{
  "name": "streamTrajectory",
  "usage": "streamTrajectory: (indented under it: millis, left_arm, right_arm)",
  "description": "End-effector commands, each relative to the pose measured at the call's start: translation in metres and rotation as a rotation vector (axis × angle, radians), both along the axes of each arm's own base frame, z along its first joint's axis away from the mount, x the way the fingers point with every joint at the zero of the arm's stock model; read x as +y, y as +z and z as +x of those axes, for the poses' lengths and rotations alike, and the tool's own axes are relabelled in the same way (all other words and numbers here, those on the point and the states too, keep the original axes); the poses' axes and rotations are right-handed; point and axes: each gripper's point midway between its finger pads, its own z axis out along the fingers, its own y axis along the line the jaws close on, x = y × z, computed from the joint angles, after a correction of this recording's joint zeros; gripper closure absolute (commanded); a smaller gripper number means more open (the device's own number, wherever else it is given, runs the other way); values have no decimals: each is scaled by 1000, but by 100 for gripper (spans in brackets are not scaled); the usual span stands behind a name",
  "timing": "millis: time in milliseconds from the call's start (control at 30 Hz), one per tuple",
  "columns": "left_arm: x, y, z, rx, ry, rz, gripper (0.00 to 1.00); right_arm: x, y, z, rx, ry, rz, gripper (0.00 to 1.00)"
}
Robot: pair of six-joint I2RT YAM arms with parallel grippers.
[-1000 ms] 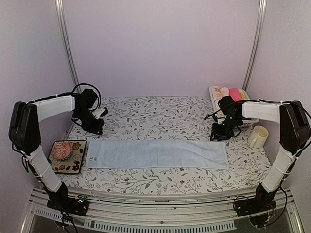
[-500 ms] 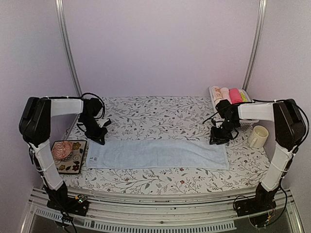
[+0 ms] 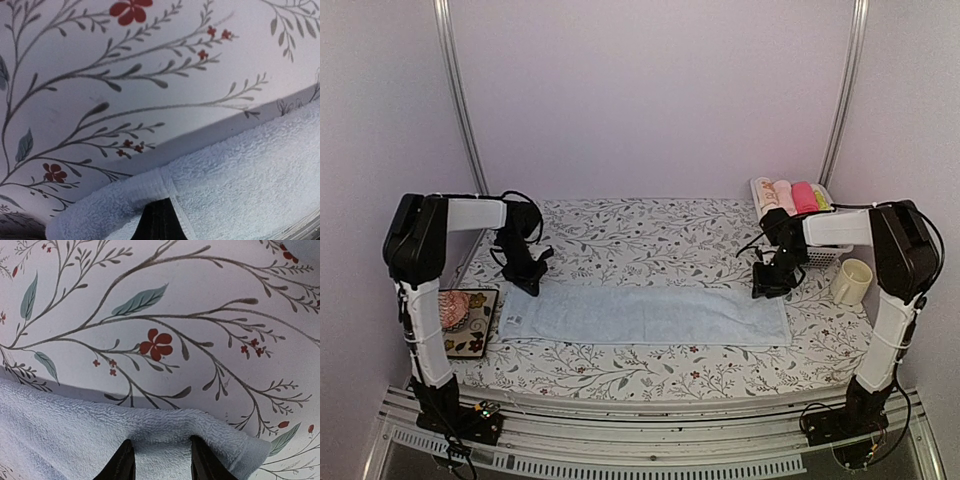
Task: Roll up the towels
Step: Move the towel to the center of the board, then move the storage box to the corner of the board.
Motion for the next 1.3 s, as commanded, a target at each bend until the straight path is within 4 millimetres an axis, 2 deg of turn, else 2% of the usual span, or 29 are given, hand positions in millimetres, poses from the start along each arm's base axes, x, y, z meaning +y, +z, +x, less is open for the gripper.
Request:
streamTrajectory:
  millis: [0,167,233,367,433,533,567,633,700,767,833,933,1000,1033,1133,1233,1267]
  left_arm:
    - [4,-27,25,-27,4,58,100]
    - [4,-29,42,-52,10,73,100]
    - [5,-30,47,-58,12,80,100]
    - [-8,-27,53,-60,14,26,100]
    - [-14,-21,52,-66,13,1,100]
    - [-19,-14,46,-77,6,-13,100]
    - [-21,-10,47,-87,4,-20,97]
    - [-24,-1,51,-111,2,-29,82]
    - [-26,9,58,-143,-1,-31,63]
    - [-27,20,67,-180,-6,-22,48]
    - [-28,30,76,-212,-12,-11,38]
    - [-29,45,87,-249,-14,2,30]
    - [-35,55,93,-269,-22,-9,22]
    - [-37,59,94,-275,-28,-13,21]
    - [-45,70,96,-297,-46,-19,20]
    - [-48,75,94,-304,-56,-18,20]
    - [-48,75,93,-305,-54,-16,16]
  right_arm:
    - [-19,-21,24,-14,-41,-75,60]
    - [-18,-22,47,-40,-23,-100,60]
    - [-19,-23,52,-42,-14,-112,60]
    - [-20,-21,54,-46,-10,-119,60]
    - [-19,-14,54,-55,-8,-112,60]
    - [-15,9,59,-103,-5,-92,59]
    - [-13,19,62,-124,-1,-83,59]
    - [-7,37,72,-161,13,-61,57]
    - [0,53,84,-198,25,-45,53]
    - [5,65,98,-230,30,-34,49]
    - [8,73,112,-250,28,-32,47]
    - [11,77,132,-273,18,-45,44]
    - [9,70,143,-268,12,-69,43]
    - [10,69,147,-269,10,-73,43]
    - [10,66,153,-272,8,-82,43]
    - [1,61,156,-273,-15,-119,42]
    - [-4,59,156,-270,-25,-133,42]
